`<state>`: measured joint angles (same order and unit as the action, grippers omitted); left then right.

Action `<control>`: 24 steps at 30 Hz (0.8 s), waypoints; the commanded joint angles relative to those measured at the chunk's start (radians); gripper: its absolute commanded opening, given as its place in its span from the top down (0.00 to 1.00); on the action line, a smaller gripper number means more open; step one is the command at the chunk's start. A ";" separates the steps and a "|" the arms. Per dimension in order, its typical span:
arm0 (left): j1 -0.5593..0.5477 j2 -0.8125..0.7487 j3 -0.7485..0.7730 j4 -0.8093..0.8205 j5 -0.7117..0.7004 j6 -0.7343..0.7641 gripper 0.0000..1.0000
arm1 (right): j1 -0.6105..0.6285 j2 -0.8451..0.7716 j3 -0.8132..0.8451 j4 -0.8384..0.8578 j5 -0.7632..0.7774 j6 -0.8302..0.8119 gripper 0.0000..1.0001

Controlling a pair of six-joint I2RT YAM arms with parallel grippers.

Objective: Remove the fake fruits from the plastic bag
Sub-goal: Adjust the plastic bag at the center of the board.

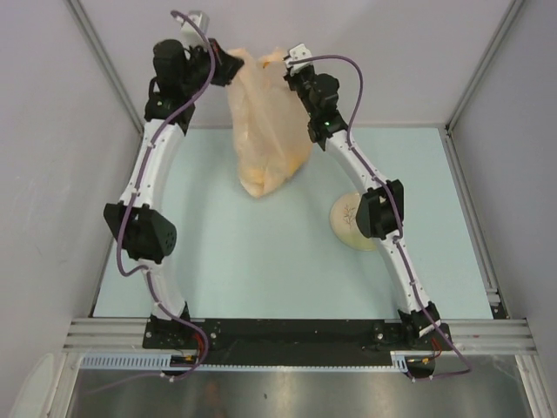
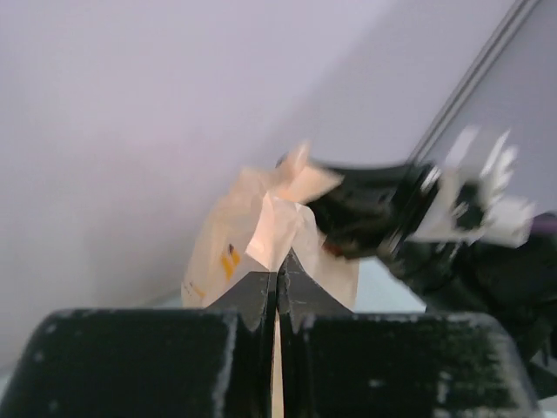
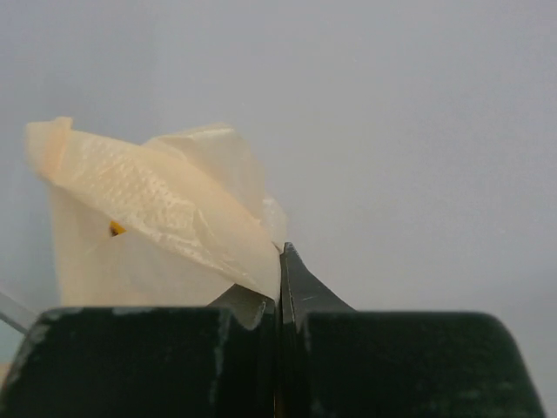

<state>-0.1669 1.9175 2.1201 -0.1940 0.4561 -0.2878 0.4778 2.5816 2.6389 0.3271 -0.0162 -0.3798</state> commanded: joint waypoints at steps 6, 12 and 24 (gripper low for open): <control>0.000 -0.249 -0.005 -0.021 0.291 0.108 1.00 | -0.076 -0.600 -0.607 0.188 0.059 -0.042 1.00; -0.008 -0.662 -0.840 -0.050 0.325 0.148 1.00 | -0.085 -1.006 -1.354 0.014 0.027 -0.015 1.00; -0.057 -0.919 -1.230 -0.102 0.357 0.067 1.00 | 0.039 -1.307 -1.484 -0.497 -0.145 0.082 0.18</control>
<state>-0.2108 1.0286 0.8719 -0.3855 0.7822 -0.1795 0.4652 1.4124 1.1202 -0.0898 -0.0982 -0.2813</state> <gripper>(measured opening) 0.004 0.648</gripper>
